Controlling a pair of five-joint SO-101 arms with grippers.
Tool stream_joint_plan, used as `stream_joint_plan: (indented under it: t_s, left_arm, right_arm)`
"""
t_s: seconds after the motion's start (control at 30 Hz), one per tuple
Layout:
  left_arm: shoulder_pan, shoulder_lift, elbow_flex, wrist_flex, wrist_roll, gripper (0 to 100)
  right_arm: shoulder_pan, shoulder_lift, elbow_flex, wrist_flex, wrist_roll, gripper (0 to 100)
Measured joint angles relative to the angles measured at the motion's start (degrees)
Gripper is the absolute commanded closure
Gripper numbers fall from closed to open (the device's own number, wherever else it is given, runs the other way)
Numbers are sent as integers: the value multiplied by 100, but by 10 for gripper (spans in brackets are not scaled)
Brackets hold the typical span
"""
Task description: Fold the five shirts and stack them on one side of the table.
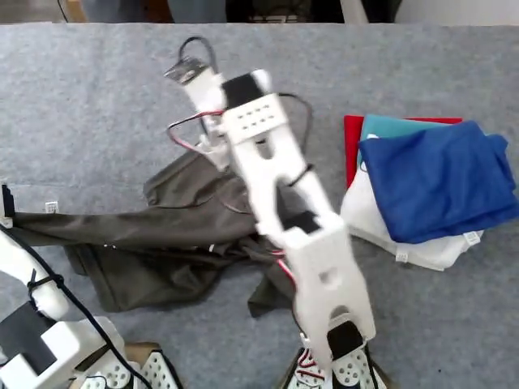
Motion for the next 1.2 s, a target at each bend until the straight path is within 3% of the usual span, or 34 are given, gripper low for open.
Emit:
stream_joint_plan:
  t_s: [0.3,0.87,1.2]
  left_arm:
    - [0,0,0,0,0,971]
    - [0,0,0,-9,0,971]
    - [0,0,0,-70,0,971]
  right_arm:
    - [-176,2382,-2804,-18,0,741]
    - [-193,2488,-2347,-1468,-255,743]
    - [-185,2620,-1890,-1626,-273,759]
